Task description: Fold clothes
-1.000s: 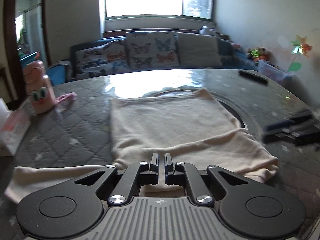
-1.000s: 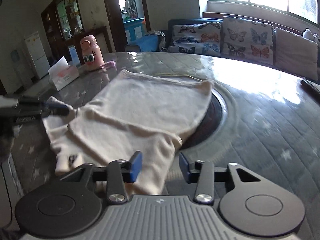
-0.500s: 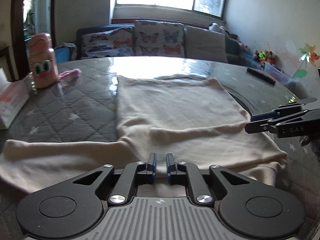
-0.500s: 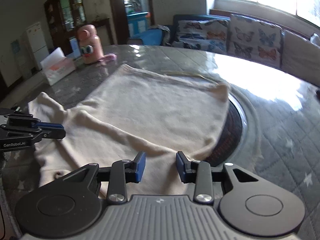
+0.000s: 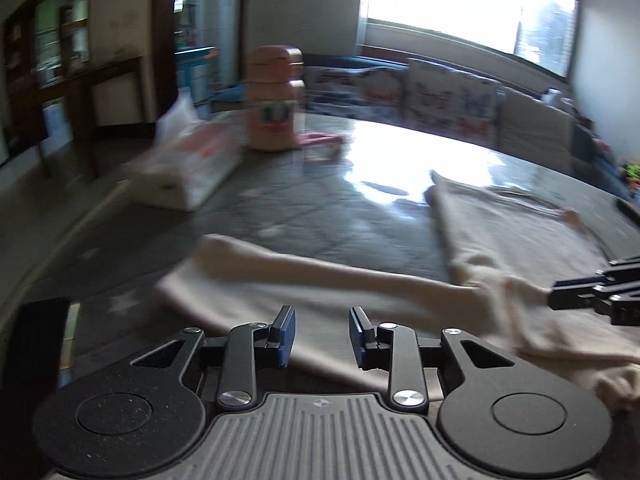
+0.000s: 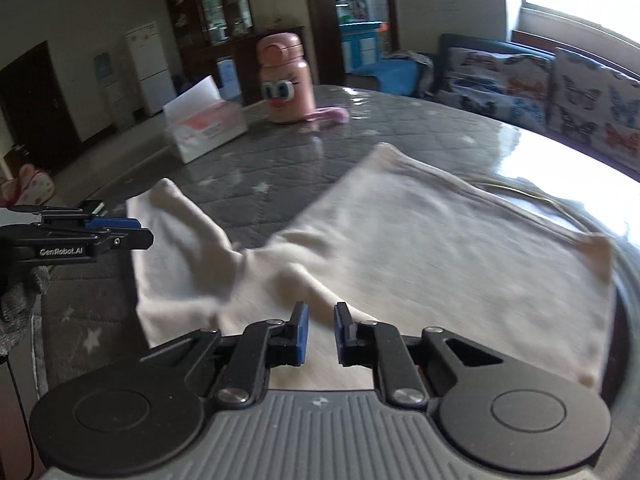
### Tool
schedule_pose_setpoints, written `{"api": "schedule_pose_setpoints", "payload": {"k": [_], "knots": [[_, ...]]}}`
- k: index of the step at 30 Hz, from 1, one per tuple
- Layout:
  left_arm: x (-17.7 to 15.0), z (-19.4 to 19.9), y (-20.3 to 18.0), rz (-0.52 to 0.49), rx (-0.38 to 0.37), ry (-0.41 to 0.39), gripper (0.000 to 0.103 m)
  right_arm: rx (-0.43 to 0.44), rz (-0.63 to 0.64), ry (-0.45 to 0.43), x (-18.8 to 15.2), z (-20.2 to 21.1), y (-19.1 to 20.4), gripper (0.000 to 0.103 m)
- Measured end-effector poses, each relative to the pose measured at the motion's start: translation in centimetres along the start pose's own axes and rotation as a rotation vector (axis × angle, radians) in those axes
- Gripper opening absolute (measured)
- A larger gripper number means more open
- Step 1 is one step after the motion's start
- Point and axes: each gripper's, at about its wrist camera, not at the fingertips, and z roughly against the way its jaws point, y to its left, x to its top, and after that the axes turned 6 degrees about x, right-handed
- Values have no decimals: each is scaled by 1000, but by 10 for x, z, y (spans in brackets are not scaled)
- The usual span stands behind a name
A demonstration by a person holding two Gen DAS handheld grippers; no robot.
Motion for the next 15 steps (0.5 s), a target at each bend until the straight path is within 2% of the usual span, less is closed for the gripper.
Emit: {"api": "schedule_pose_setpoints", "payload": {"k": [6,15], "knots": [[2,-6,28,68,83,-1,43,20,22,25,5,-24,11,12],[3,-12,49,132,151,11,55,26,76,30,2,-12,26,15]]}}
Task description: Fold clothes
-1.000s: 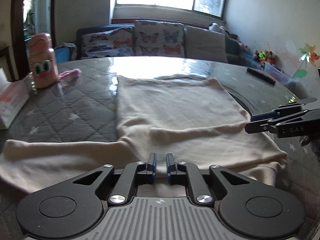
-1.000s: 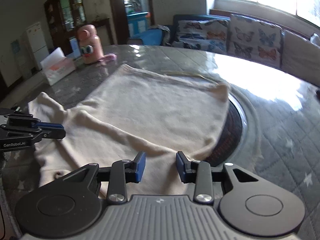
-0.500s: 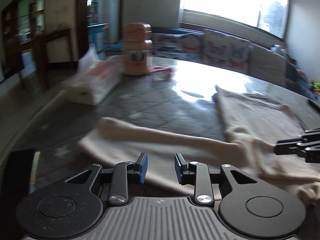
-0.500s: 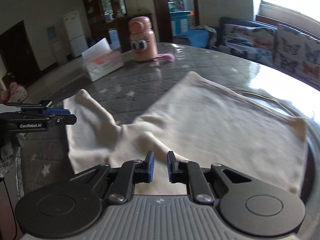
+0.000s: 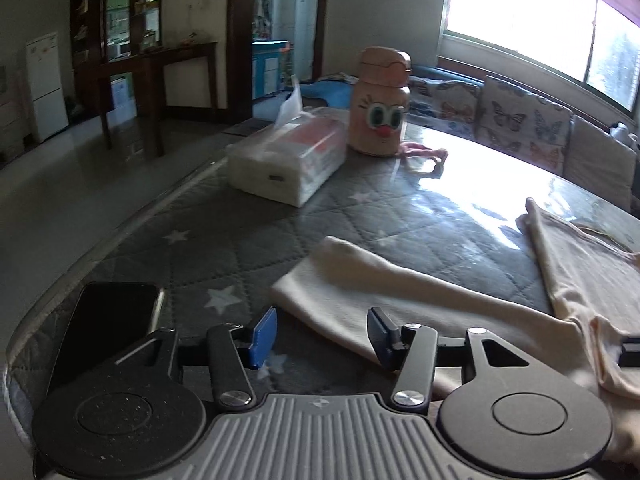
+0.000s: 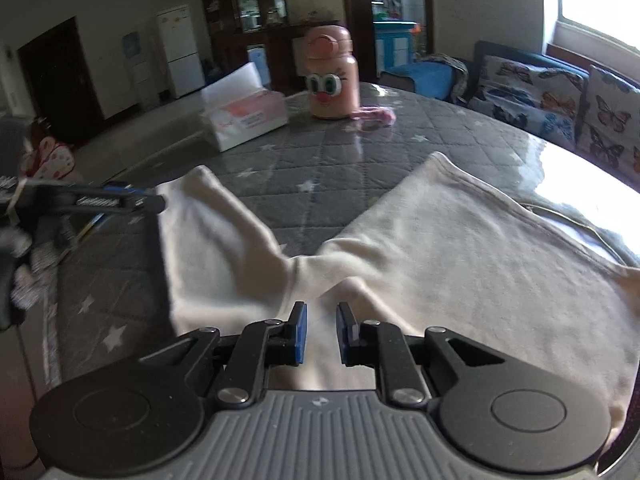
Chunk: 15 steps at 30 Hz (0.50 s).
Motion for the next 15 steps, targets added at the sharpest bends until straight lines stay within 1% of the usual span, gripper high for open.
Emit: {"api": "schedule_pose_setpoints", "payload": {"k": [6,7,9,11,12,14,15], "knots": [[2,-9,2,31,35,13,56,14,40,12,-7,6,12,16],[3,-11,3,34,37,15,54,16,46,15,-8,7,14,16],[4,-16,3,40,39,23,54,20,60,19,-10,9,19,18],[5,-18,3,45,48,19,50,13,61,6,-11,16,18,20],[5,-19,3,47,52,17,46,10,60,1,-11,19,18,22],[7,-22,4,54,53,14,32,3,55,-4,-13,24,16,22],[8,-23,4,58,53,14,21,0,52,-6,-14,27,15,22]]}}
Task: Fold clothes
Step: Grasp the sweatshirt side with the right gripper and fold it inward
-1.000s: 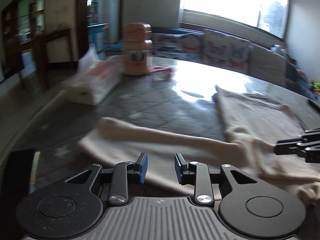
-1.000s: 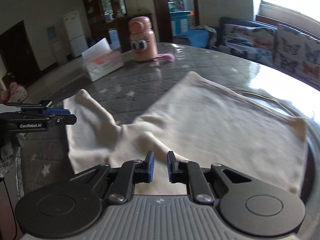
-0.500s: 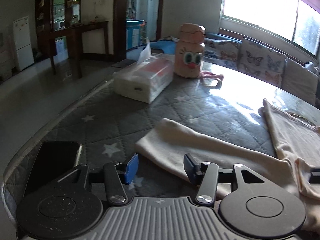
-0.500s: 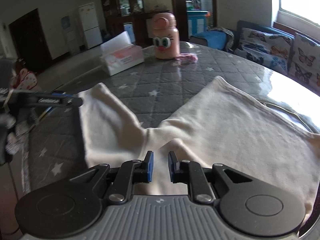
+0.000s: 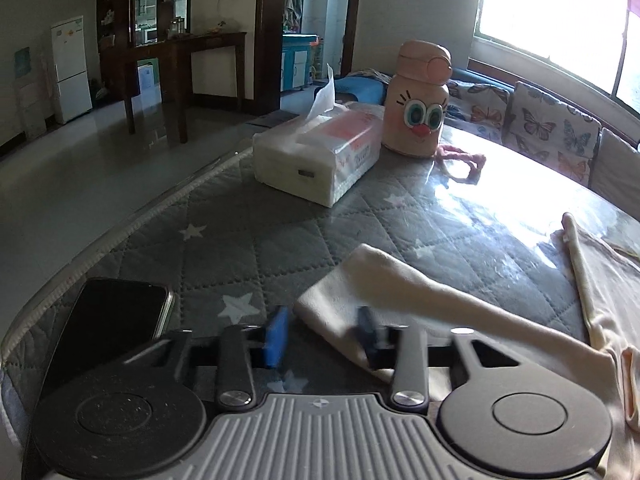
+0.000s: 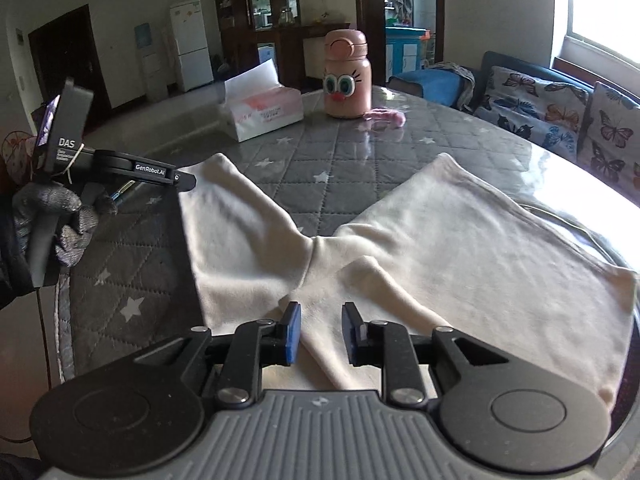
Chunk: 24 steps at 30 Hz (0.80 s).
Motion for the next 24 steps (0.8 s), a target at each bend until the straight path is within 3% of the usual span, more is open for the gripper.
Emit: {"api": "schedule_pose_setpoints", "payload": {"k": [1,3,9,17,24], "knots": [[1,-1,0,3,1,0,13,-3,-3,-1,-1,2,-1,22],[4,2,-1,9,-10,-7,7,-8,-13,-6,-5,9,-2,22],[18,39,-24,-5,-122,-79,5,-33,-64,-26,-19,29,-13,22],[26,105,-99,-132,-389,-165,5,-84,-165,-79,-38,57,-38,22],[10,142,-179,-270,-635,-164,5,-144,-271,-139,-61,90,-66,22]]}}
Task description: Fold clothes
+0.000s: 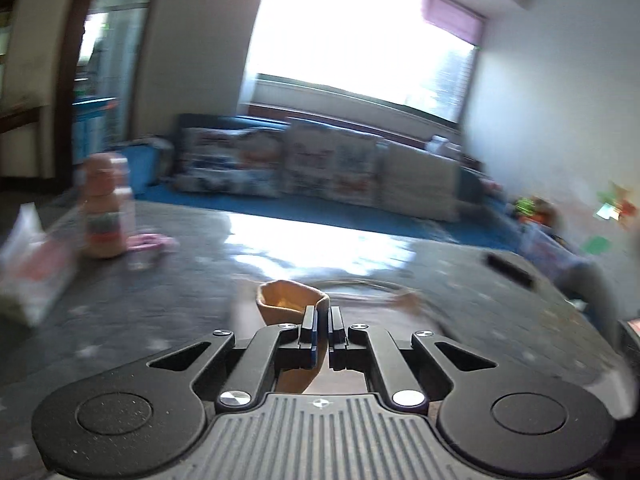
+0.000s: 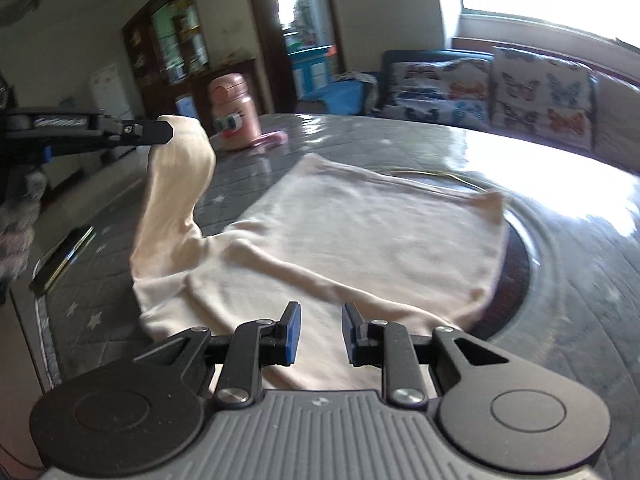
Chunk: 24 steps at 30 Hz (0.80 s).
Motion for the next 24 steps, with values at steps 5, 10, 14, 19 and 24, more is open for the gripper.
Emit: {"api": "schedule_pose_setpoints", "payload": {"k": [5,10,14,19,24], "knots": [[-13,-17,-47,-83,-138,49,6,-32,-55,-19,-9,14,-20,22],[-33,-33,-71,-140,-211,132,16,-46,-102,-30,-15,23,-33,22],[-41,-33,-66,-168,-205,143,34,-51,-125,-35,-18,27,-36,22],[-46,-26,-30,-141,-116,139,36,-40,-140,-36,-16,24,-35,22],[-56,-20,12,-112,16,162,36,-39,-141,-11,-16,11,-31,22]]}}
